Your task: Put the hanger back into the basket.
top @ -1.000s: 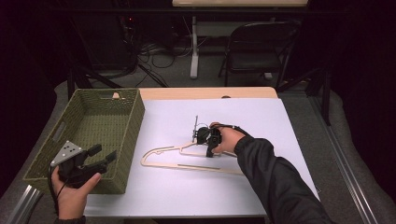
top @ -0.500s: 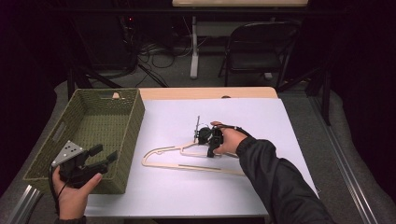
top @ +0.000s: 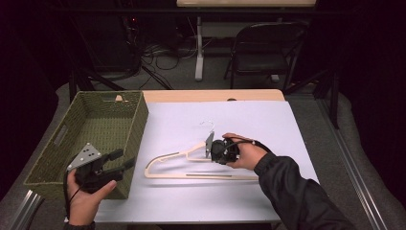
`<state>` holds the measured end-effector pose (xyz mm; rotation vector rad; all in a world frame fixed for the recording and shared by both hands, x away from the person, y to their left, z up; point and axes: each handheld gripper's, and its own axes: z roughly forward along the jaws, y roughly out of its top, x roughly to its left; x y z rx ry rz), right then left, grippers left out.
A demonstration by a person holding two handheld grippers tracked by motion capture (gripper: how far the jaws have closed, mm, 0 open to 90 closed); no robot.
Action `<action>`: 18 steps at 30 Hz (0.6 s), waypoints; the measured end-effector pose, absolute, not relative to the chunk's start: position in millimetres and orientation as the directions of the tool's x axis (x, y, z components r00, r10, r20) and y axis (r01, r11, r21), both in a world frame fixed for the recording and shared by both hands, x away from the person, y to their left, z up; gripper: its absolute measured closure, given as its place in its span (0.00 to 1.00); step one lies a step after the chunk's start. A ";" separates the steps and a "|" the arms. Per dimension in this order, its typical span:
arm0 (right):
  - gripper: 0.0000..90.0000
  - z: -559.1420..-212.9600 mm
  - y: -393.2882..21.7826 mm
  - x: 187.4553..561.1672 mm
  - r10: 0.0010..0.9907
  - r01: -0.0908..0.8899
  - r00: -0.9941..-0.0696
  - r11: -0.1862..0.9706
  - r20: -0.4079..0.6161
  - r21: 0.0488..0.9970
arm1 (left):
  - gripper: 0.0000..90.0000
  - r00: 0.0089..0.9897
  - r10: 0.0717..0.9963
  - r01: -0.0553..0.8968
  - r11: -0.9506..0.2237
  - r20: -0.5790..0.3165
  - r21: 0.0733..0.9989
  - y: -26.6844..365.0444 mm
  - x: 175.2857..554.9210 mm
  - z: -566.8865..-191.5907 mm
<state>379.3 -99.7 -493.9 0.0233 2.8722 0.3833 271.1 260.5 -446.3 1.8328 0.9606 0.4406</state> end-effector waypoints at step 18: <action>0.95 -481.5 -98.8 317.7 -0.092 -0.212 -0.891 0.950 -0.445 0.227 | 0.58 0.769 0.571 0.583 -0.445 -0.286 0.680 142.1 342.8 -474.8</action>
